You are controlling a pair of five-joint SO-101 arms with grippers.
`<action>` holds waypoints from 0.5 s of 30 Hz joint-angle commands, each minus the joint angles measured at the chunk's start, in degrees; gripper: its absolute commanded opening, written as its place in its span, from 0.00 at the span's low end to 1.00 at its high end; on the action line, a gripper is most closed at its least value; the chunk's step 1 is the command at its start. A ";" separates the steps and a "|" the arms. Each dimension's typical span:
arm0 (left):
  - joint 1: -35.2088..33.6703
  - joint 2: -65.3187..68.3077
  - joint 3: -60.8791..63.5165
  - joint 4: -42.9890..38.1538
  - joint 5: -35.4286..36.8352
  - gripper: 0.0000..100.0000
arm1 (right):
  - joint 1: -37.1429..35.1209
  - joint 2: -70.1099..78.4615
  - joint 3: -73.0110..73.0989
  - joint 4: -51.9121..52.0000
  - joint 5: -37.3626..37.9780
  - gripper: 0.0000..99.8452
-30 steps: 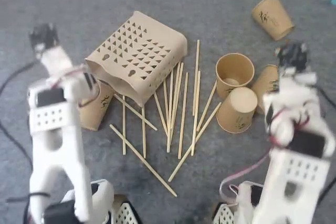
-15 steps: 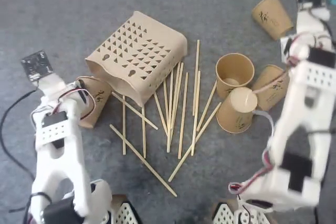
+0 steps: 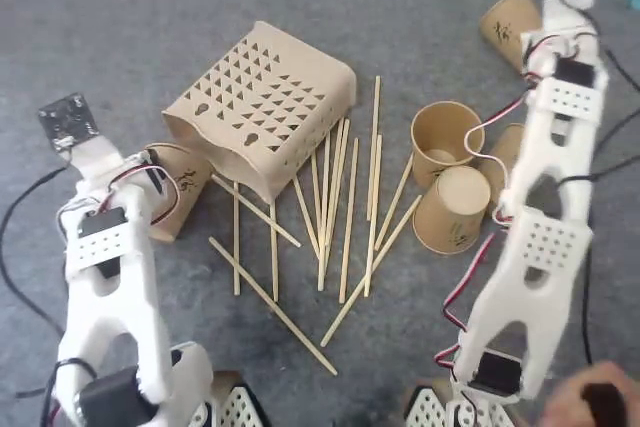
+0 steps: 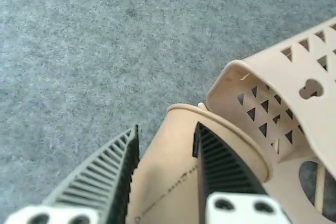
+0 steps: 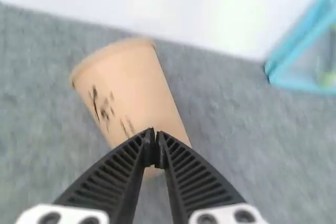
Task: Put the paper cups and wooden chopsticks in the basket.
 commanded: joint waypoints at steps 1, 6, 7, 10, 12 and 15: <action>0.18 0.62 -1.19 -0.70 0.00 0.16 | -1.98 8.48 -16.79 -4.00 -0.18 0.01; 1.14 0.62 -1.10 -0.70 0.00 0.16 | -1.71 20.00 -29.89 -5.32 -0.18 0.01; 1.14 0.62 -1.10 -0.70 0.00 0.16 | -1.54 21.41 -30.86 -5.05 -0.18 0.01; 1.41 0.62 -1.10 -0.70 0.00 0.16 | -0.66 23.69 -30.86 -4.18 2.11 0.01; 1.41 0.62 -1.10 -0.70 0.00 0.16 | -0.48 23.87 -29.27 -1.10 4.57 0.01; 1.41 0.62 -1.10 -0.70 0.00 0.16 | -0.84 23.69 -28.66 5.76 6.86 0.01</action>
